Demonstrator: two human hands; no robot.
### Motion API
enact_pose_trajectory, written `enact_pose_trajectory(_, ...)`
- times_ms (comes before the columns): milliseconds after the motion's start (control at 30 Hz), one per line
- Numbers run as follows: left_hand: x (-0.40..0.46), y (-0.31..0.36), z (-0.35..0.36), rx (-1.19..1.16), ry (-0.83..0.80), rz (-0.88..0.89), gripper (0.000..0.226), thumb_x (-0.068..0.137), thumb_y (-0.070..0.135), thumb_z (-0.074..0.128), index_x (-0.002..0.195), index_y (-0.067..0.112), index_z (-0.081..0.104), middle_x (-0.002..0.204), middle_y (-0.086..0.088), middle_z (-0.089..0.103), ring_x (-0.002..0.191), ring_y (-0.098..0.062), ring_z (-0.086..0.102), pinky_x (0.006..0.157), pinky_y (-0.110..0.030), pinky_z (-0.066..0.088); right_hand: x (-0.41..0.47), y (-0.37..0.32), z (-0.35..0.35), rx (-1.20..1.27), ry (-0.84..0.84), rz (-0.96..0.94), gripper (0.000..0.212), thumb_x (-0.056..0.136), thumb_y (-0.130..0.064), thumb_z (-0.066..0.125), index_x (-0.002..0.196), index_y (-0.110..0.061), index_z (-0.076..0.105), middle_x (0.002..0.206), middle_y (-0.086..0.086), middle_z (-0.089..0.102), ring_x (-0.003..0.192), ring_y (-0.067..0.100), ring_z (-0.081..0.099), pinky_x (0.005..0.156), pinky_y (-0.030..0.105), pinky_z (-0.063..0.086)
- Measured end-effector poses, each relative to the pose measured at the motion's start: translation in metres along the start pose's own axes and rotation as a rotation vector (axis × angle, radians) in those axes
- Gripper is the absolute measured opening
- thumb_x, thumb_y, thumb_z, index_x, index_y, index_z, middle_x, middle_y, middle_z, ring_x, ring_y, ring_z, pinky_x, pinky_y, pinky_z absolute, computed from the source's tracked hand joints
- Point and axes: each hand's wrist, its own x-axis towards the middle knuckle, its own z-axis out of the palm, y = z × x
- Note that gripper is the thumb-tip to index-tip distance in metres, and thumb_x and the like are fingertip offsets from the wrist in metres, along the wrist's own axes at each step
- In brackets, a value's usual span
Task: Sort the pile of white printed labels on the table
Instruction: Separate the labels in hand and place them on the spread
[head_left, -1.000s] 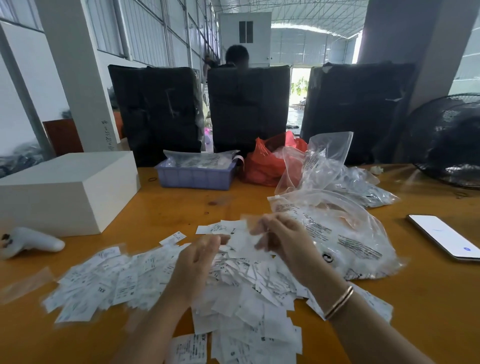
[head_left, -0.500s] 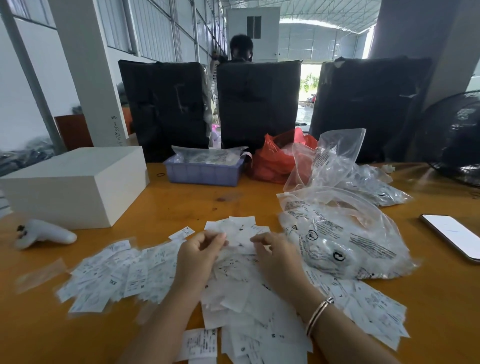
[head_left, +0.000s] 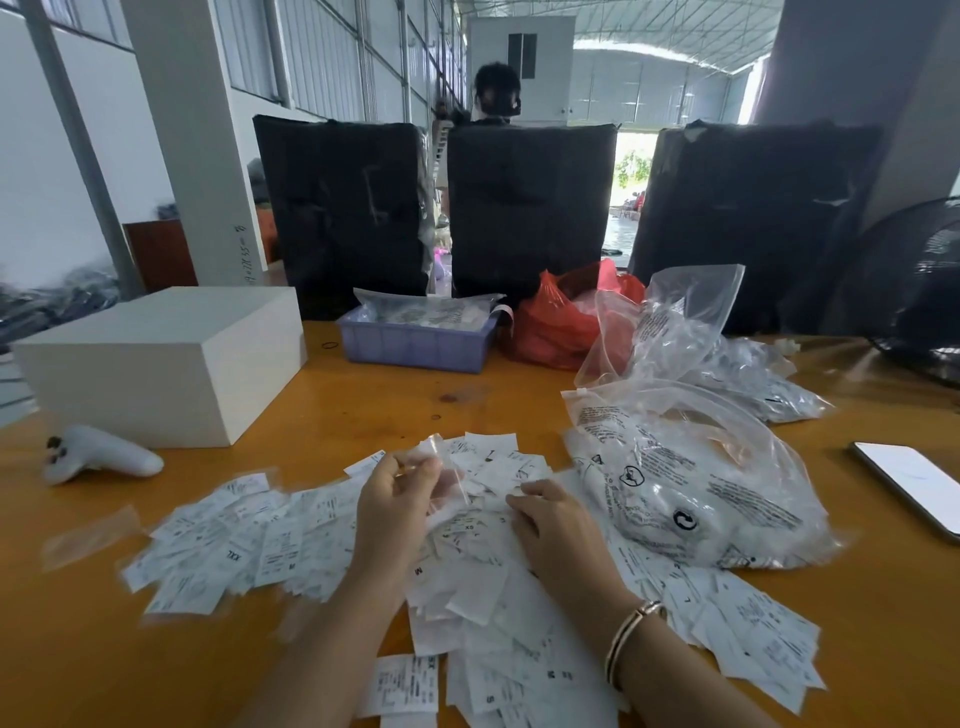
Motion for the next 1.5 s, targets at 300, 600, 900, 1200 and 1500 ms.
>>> enact_pose_trajectory(300,0.005,-0.004,0.002,-0.1,-0.036,-0.07,0.021,0.095,0.006,0.052,0.105,0.023,0.057,0.073,0.008,0.069,0.065,-0.005,0.066,0.059,-0.018,0.052,-0.003,0.005,-0.019,0.995,0.2,0.368,0.035,0.094,0.003,0.045,0.113,-0.024,0.058,0.09,0.009,0.058,0.078,0.018,0.058,0.073,0.035,0.052)
enact_pose_trajectory(600,0.001,-0.002,0.004,-0.328,-0.106,-0.137,0.045,0.078,-0.005,0.07,0.112,0.024,0.059,0.085,-0.008,0.065,0.086,-0.024,0.073,0.065,-0.023,0.058,-0.003,0.008,-0.018,1.324,0.148,0.416,0.04,0.092,0.004,0.05,0.117,-0.023,0.063,0.109,0.013,0.063,0.091,0.02,0.069,0.074,0.025,0.055)
enact_pose_trajectory(900,-0.004,-0.003,0.006,-0.151,-0.21,-0.159,0.014,0.086,0.007,0.066,0.093,0.017,0.074,0.086,-0.004,0.076,0.084,-0.017,0.073,0.065,-0.017,0.056,-0.003,0.005,-0.02,1.571,0.146,0.383,0.015,0.068,-0.006,0.07,0.082,-0.009,0.072,0.088,0.011,0.068,0.082,0.023,0.067,0.072,0.026,0.056)
enact_pose_trajectory(1200,-0.011,-0.001,0.012,-0.047,-0.323,-0.05,0.011,0.084,0.019,0.064,0.089,0.021,0.074,0.083,-0.005,0.076,0.084,-0.017,0.073,0.067,-0.014,0.054,-0.008,-0.003,-0.019,1.476,0.237,0.351,0.029,0.07,-0.02,0.07,0.091,-0.002,0.064,0.087,0.015,0.073,0.085,0.024,0.07,0.073,0.022,0.055)
enact_pose_trajectory(1500,-0.012,0.006,0.007,-0.09,-0.351,-0.036,0.017,0.074,0.036,0.064,0.083,0.031,0.077,0.085,-0.004,0.076,0.085,-0.015,0.072,0.069,-0.015,0.054,-0.012,-0.004,-0.02,1.205,0.225,0.269,0.018,0.089,-0.007,0.057,0.079,-0.014,0.069,0.075,0.004,0.069,0.071,0.016,0.063,0.068,0.026,0.05)
